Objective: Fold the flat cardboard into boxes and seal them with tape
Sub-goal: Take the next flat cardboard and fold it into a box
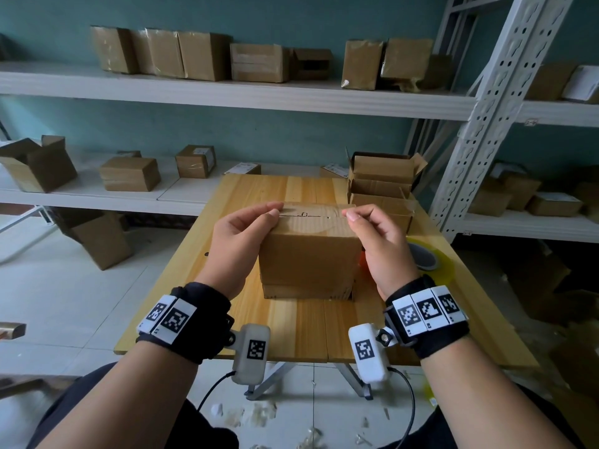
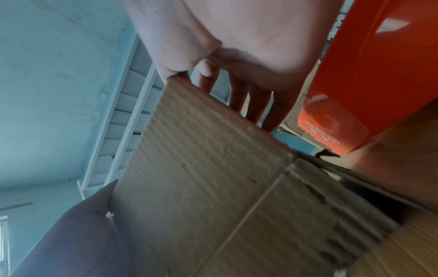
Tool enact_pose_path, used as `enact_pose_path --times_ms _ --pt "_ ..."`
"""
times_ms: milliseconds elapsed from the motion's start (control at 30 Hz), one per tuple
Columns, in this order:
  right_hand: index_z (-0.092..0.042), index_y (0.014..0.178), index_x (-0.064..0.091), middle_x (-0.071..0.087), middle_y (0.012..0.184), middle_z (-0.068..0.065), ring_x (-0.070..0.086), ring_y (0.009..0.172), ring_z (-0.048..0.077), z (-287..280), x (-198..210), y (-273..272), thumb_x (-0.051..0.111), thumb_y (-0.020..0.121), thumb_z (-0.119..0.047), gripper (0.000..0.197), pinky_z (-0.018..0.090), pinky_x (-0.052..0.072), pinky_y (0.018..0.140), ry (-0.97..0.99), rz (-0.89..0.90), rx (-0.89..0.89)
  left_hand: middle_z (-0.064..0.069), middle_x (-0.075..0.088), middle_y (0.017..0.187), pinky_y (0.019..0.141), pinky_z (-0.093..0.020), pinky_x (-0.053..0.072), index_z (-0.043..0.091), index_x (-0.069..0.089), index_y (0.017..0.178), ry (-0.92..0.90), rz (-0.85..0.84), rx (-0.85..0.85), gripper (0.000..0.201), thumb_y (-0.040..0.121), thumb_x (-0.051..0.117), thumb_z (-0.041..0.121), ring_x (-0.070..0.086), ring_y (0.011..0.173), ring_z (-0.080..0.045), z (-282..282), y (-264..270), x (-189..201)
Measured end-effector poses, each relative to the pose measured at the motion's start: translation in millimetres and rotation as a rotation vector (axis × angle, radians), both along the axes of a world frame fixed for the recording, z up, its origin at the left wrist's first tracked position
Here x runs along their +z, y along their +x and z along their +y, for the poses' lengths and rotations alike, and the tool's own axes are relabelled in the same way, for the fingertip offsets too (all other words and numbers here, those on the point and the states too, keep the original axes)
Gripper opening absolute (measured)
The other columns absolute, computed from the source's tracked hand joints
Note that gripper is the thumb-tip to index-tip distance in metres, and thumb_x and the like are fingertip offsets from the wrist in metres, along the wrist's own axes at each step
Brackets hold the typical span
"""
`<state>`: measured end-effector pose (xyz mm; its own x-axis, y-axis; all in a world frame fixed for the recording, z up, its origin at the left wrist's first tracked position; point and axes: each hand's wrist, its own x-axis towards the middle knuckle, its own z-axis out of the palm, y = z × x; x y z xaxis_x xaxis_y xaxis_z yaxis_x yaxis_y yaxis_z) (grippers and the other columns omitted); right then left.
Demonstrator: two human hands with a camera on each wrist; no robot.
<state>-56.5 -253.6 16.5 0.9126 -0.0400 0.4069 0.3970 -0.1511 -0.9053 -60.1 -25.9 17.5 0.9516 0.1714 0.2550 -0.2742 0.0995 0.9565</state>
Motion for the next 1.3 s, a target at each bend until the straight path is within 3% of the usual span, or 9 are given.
enact_pose_path --times_ms 133,200,367,433,700,933,1100,1200,1300 --pt "-0.019 0.105 0.073 0.074 0.105 -0.001 0.068 0.107 0.015 -1 4 0 0.061 0.105 -0.026 0.013 0.042 0.055 0.098 -0.013 0.017 -0.002 0.009 0.081 0.109 0.077 -0.011 0.054 0.021 0.083 0.111 0.026 0.002 0.017 0.017 0.103 0.068 0.023 0.071 0.102 0.001 -1 1 1" --pt "-0.020 0.104 0.073 0.074 0.104 0.000 0.068 0.106 0.016 -1 7 0 0.063 0.104 -0.027 0.013 0.042 0.056 0.098 -0.010 0.036 0.007 0.007 0.081 0.109 0.078 -0.013 0.053 0.023 0.084 0.110 0.018 0.009 0.014 0.017 0.103 0.068 0.024 0.071 0.103 -0.001 0 2 1" --pt "-0.026 0.100 0.072 0.073 0.099 -0.003 0.068 0.100 0.014 6 7 -3 0.066 0.102 -0.031 0.008 0.041 0.058 0.093 -0.022 0.052 -0.007 0.010 0.079 0.111 0.097 -0.035 0.054 0.025 0.084 0.112 -0.008 0.076 -0.014 0.019 0.103 0.068 0.029 0.066 0.117 -0.016 6 7 4" --pt "-0.028 0.099 0.071 0.072 0.097 -0.006 0.067 0.096 0.011 9 6 -5 0.066 0.102 -0.034 0.008 0.041 0.059 0.091 -0.038 0.041 -0.016 0.011 0.079 0.111 0.101 -0.038 0.052 0.025 0.084 0.111 -0.030 0.099 -0.024 0.019 0.103 0.068 0.028 0.065 0.120 -0.018 7 9 5" --pt "-0.026 0.100 0.071 0.074 0.107 -0.001 0.069 0.109 0.020 3 8 2 0.064 0.103 -0.031 0.009 0.055 0.055 0.102 -0.013 0.078 0.002 0.006 0.080 0.114 0.099 -0.038 0.052 0.021 0.084 0.112 -0.037 0.080 -0.032 0.018 0.103 0.069 0.027 0.065 0.118 -0.019 4 7 -1" --pt "-0.029 0.103 0.076 0.077 0.103 -0.003 0.070 0.105 0.016 8 2 8 0.065 0.103 -0.034 0.012 0.044 0.057 0.100 0.079 0.069 -0.052 0.006 0.079 0.114 0.089 -0.031 0.053 0.025 0.084 0.111 -0.105 0.076 0.016 0.018 0.102 0.069 0.030 0.066 0.117 -0.018 -4 13 -5" --pt "-0.029 0.103 0.077 0.077 0.097 -0.005 0.070 0.095 0.011 11 -14 11 0.066 0.101 -0.044 0.019 0.033 0.057 0.091 0.021 0.037 -0.132 0.011 0.079 0.116 0.099 -0.037 0.058 0.029 0.086 0.101 -0.006 0.034 0.084 0.010 0.097 0.077 0.032 0.068 0.121 -0.012 -3 17 -19" --pt "-0.023 0.120 0.076 0.078 0.110 -0.010 0.069 0.106 0.004 13 -23 15 0.065 0.098 -0.054 0.039 0.034 0.056 0.100 -0.056 0.111 -0.141 0.012 0.080 0.103 0.090 -0.033 0.062 0.028 0.086 0.098 0.097 0.073 0.129 0.010 0.095 0.079 0.035 0.072 0.109 -0.013 -4 18 -24" --pt "-0.023 0.127 0.074 0.075 0.121 -0.013 0.065 0.116 0.001 12 -19 17 0.062 0.101 -0.050 0.039 0.033 0.053 0.106 -0.079 0.143 -0.123 0.010 0.080 0.107 0.079 -0.020 0.058 0.026 0.085 0.101 0.104 0.126 0.113 0.013 0.096 0.079 0.036 0.072 0.105 -0.009 -2 21 -20"
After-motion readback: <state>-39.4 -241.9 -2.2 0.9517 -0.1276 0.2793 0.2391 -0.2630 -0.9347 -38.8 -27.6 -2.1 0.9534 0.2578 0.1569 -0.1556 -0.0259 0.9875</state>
